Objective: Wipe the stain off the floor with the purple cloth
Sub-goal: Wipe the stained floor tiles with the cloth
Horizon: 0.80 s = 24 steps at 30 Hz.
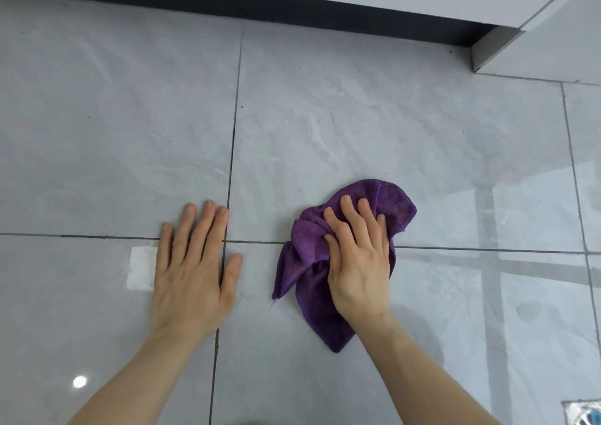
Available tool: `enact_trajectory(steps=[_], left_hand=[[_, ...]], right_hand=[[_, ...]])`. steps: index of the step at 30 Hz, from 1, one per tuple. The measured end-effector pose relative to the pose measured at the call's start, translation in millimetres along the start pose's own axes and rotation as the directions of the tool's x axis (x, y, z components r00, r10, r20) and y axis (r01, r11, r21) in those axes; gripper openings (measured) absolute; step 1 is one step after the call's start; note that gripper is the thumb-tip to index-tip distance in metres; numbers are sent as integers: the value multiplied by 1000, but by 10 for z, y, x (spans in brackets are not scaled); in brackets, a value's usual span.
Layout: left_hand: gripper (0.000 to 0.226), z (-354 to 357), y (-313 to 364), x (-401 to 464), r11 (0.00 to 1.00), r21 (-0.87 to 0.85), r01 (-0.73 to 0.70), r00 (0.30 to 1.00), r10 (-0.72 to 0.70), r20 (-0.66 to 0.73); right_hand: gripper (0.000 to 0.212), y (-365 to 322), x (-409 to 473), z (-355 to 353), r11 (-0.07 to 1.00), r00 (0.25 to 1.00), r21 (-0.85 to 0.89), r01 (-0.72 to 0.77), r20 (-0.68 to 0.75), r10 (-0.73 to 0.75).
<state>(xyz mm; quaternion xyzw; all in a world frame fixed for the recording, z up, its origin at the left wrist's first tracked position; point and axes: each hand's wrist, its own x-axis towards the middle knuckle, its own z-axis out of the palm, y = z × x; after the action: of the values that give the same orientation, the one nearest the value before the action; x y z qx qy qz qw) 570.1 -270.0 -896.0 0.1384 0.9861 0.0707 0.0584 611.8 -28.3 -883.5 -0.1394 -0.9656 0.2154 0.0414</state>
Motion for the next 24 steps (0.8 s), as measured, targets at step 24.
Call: enact_trajectory(steps=[24], left_hand=[[67,26,-16,11,1000,-16,-6,1000,6,-18]], right_hand=[[56,-444,-16,171,856,846,-81,511,222,-484]])
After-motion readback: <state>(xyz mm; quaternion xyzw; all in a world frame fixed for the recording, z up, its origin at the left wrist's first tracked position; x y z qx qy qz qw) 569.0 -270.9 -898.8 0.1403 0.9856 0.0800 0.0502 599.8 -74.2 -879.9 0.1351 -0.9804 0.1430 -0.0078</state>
